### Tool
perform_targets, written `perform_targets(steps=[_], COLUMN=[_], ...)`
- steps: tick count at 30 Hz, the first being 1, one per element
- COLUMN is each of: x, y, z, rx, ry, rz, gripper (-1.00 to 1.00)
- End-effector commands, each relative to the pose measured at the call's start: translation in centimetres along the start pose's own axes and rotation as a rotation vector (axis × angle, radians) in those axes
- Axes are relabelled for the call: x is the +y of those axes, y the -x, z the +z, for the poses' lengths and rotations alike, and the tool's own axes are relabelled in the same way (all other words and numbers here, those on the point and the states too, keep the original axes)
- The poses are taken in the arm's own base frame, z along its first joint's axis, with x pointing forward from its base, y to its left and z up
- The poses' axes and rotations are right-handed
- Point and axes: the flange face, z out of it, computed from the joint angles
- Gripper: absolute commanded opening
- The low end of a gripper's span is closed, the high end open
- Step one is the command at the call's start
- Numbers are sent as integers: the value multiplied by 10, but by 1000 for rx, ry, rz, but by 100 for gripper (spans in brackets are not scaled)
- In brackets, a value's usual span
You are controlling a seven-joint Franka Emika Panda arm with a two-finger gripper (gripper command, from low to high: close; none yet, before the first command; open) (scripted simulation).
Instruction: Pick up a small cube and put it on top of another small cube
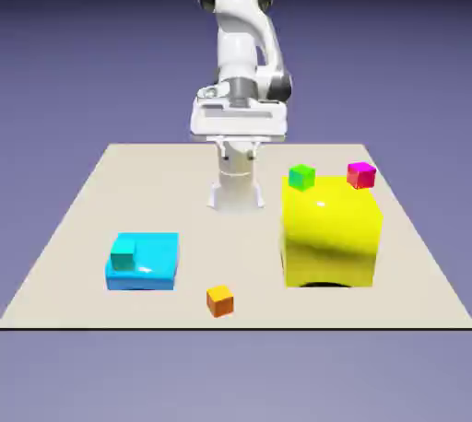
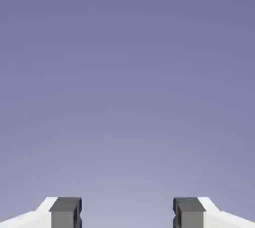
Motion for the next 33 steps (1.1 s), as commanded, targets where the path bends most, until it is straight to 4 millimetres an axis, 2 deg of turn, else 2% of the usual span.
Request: perform_targets(steps=[1, 7, 14, 23, 33], x=[4, 31, 71, 123, 171], y=[-6, -36, -55, -62, -57], z=[11, 75, 146, 223, 294], rx=[-37, -260, -511, -810, -1112], ry=[34, 227, 430, 639, 806], rz=[41, 284, 551, 858, 1118], gripper=[0, 0, 0, 0, 0])
